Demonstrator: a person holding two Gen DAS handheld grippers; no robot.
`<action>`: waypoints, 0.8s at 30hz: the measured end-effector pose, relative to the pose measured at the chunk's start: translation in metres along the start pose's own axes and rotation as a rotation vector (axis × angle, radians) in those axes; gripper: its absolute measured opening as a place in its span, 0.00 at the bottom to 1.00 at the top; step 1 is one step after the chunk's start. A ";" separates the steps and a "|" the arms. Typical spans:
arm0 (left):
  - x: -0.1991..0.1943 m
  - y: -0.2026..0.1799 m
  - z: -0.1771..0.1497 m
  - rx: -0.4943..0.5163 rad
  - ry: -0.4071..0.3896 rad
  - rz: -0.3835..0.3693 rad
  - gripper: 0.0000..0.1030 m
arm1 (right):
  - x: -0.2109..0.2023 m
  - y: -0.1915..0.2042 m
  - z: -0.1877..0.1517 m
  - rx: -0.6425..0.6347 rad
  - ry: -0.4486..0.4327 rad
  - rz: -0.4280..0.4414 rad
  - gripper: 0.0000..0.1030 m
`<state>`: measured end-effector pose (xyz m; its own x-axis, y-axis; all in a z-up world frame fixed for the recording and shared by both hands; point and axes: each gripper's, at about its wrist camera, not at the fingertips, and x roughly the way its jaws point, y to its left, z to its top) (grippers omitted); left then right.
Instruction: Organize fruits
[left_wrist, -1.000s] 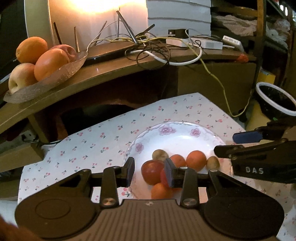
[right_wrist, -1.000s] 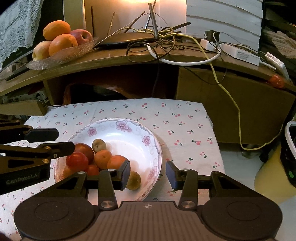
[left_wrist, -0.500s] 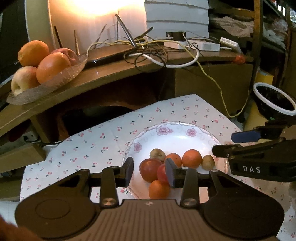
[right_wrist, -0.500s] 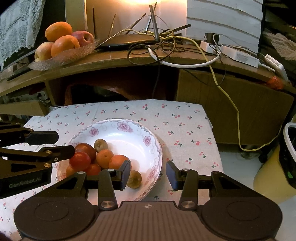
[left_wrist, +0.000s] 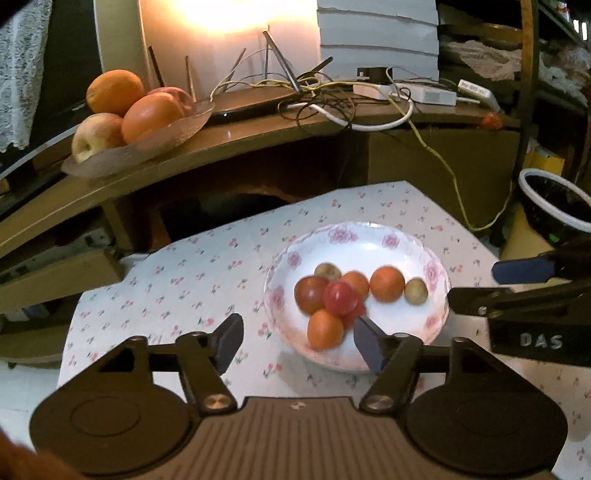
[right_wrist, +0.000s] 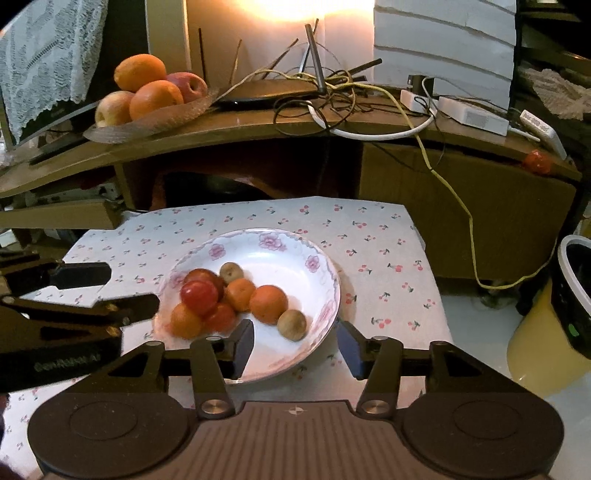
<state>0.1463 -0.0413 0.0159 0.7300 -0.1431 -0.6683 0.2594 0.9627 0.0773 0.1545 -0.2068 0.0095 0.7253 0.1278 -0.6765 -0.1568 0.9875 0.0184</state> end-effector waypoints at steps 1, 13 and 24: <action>-0.002 -0.001 -0.002 -0.002 0.004 0.003 0.71 | -0.004 0.001 -0.003 -0.003 -0.003 0.001 0.50; -0.026 -0.004 -0.026 -0.002 -0.012 0.095 0.90 | -0.035 0.010 -0.028 0.010 -0.009 0.005 0.52; -0.034 -0.015 -0.035 0.051 -0.020 0.147 0.96 | -0.040 0.017 -0.036 0.002 -0.005 0.007 0.53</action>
<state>0.0955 -0.0431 0.0120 0.7750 -0.0067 -0.6319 0.1803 0.9607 0.2111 0.0988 -0.1988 0.0108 0.7274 0.1355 -0.6727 -0.1607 0.9867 0.0250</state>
